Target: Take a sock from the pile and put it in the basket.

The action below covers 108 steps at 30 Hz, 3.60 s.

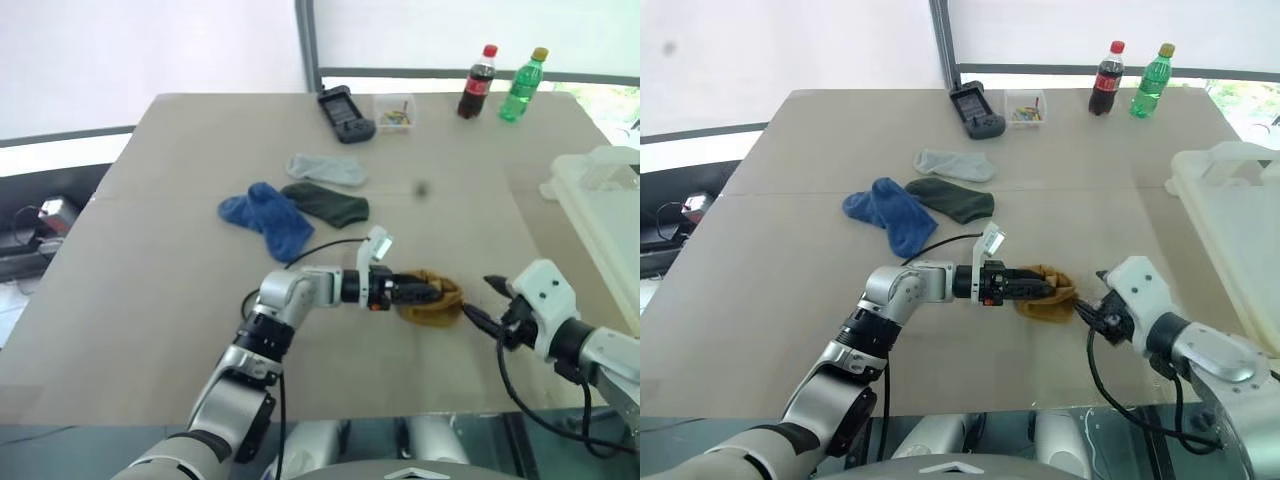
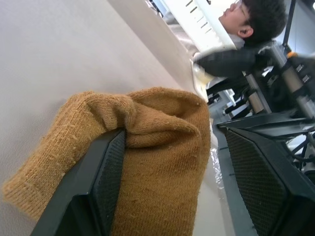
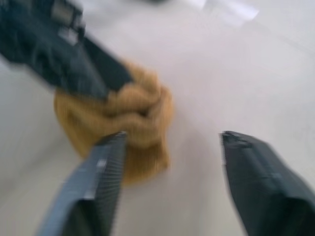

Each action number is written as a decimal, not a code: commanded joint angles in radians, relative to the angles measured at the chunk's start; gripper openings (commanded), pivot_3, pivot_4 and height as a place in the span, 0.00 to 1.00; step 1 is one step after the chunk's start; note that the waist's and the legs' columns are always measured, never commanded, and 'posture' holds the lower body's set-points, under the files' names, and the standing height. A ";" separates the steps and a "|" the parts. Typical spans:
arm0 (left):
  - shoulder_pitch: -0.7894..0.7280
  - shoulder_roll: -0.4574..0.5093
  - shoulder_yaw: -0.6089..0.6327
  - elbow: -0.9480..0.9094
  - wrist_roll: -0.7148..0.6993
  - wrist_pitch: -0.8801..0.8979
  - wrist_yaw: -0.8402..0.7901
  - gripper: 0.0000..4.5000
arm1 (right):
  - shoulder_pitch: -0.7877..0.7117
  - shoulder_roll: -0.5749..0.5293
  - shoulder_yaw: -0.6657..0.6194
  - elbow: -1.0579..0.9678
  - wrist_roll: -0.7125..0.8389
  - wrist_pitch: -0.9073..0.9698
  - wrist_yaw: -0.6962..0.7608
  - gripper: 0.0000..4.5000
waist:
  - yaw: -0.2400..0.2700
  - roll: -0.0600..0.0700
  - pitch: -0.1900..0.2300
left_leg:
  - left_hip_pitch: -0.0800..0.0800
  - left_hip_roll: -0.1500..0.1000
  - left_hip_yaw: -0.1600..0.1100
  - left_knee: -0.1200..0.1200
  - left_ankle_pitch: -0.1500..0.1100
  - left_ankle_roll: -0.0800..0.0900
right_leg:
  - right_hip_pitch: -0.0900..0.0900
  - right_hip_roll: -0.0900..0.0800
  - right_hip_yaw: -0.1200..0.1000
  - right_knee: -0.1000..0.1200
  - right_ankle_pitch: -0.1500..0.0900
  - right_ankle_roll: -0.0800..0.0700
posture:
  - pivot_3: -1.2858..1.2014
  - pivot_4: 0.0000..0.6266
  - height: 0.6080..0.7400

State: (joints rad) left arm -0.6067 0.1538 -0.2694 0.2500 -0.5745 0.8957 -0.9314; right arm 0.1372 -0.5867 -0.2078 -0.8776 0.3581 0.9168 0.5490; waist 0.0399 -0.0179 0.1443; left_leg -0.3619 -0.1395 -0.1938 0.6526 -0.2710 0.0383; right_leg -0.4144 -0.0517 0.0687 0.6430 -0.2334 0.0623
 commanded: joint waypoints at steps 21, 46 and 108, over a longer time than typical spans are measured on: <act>0.293 0.444 0.111 -0.633 0.144 -0.367 -0.070 0.76 | -0.257 0.101 0.228 0.273 0.068 0.190 -0.121 0.99 | -0.025 0.001 0.001 | -0.002 0.001 0.001 -0.004 0.000 0.000 | -0.004 0.001 0.001 -0.001 0.000 -0.001 | 0.52 0.24 1.00; 0.256 0.375 0.185 -0.664 0.118 -0.408 0.058 0.76 | -0.394 0.253 -0.203 0.382 0.313 -0.081 -0.232 0.01 | -0.024 0.001 0.002 | -0.001 0.001 0.000 -0.003 0.000 0.000 | -0.002 0.001 0.000 -0.001 0.001 -0.001 | 0.52 0.24 1.00; 0.799 0.584 0.631 -0.809 -0.092 -0.372 0.055 0.98 | 0.113 -0.214 -0.240 0.223 0.221 -0.278 0.218 1.00 | -0.016 0.004 0.002 | 0.000 0.004 0.007 -0.004 -0.001 0.002 | -0.002 0.002 0.004 -0.002 0.001 -0.001 | 0.52 0.24 1.00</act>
State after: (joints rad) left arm 0.1827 0.7188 0.3168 -0.5042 -0.6352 0.5256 -0.8610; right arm 0.2450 -0.7825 -0.4106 -0.6431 0.5723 0.6682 0.7380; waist 0.0238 -0.0140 0.1461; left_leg -0.3619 -0.1358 -0.1863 0.6486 -0.2725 0.0401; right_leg -0.4162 -0.0497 0.0729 0.6405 -0.2323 0.0618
